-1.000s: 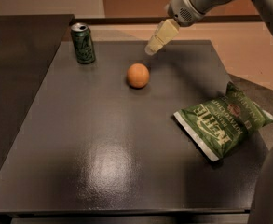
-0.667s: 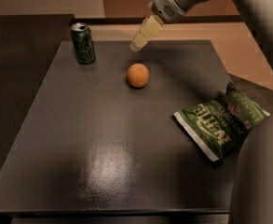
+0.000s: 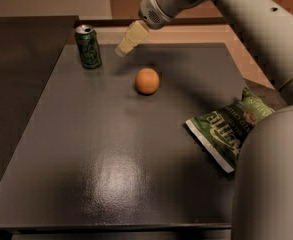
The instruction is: Move green can near orange
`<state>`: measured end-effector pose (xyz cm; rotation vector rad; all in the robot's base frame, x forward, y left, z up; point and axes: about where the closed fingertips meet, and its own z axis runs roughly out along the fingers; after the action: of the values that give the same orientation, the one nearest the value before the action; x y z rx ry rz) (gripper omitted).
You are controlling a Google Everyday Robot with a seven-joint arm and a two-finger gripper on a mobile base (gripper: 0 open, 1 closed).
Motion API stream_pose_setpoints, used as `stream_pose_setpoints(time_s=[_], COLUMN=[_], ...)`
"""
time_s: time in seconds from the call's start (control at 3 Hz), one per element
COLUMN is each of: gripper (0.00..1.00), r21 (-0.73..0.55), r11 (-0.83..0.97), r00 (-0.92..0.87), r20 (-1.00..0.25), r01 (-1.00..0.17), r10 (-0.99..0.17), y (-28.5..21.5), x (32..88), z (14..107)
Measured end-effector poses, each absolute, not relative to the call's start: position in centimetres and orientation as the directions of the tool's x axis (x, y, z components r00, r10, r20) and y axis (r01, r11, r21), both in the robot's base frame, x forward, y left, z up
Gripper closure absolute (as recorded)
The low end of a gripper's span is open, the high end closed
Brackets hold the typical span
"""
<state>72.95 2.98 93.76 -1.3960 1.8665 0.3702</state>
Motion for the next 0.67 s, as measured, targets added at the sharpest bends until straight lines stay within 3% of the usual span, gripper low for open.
stream_pose_setpoints(time_s=[0.67], gripper=[0.00], r21=[-0.178], r11=[0.372], r00=[-0.121], r20=[-0.747], r01=[-0.911], r10=[-0.654], y=[7.5], x=[74.8], z=[91.5])
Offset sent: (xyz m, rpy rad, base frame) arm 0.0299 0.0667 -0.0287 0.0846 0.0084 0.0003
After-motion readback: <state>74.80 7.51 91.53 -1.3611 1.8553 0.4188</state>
